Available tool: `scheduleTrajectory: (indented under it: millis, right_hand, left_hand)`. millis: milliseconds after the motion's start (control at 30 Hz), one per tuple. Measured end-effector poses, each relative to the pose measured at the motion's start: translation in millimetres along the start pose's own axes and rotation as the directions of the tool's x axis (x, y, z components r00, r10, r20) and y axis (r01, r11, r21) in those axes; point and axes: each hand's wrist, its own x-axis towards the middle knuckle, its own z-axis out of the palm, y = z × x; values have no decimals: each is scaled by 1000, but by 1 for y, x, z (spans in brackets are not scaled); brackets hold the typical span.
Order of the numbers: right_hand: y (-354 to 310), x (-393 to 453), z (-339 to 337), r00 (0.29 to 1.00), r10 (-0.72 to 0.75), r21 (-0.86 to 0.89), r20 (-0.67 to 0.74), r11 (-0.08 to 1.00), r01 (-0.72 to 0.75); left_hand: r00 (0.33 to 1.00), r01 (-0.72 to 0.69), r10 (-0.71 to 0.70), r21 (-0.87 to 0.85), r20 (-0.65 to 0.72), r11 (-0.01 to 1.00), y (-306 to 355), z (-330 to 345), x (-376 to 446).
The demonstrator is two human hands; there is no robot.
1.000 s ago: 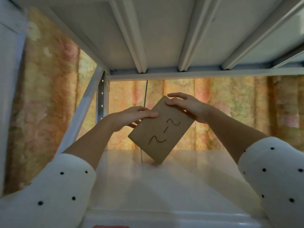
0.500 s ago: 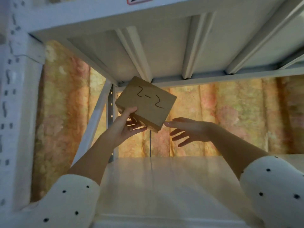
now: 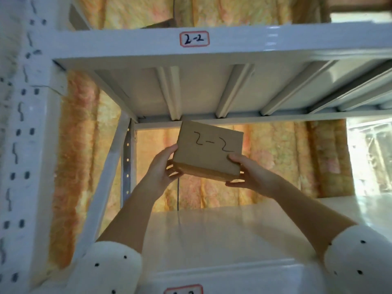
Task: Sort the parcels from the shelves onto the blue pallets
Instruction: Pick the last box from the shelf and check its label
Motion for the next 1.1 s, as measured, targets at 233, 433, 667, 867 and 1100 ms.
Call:
scheduleTrajectory:
  millis: [233,433,667,867,1100]
  right_hand:
    - [-23,-75,1,955,-103,-162,-279,985,59]
    - [-70,-164,-2,846,-279,-334,-455,934,128]
    - [-107,-299,-39,603,-490,-502,-630,849,165]
    - [-98,-436,-81,410,-369,-405,-834,914,0]
    - [-74,-570,-115,192,-296,-325,-936,934,-148]
  left_hand:
    - [958,29,-134,380,253,925,-2,38,-20]
    - [935,-156,86,183,343,971,18,103,-75]
    - [917,-89,165,-218,362,972,-7,204,-177]
    - [852,117,48,-279,522,953,-59,313,-254]
    - [727,320,-92,-217,680,922,-116,417,-350]
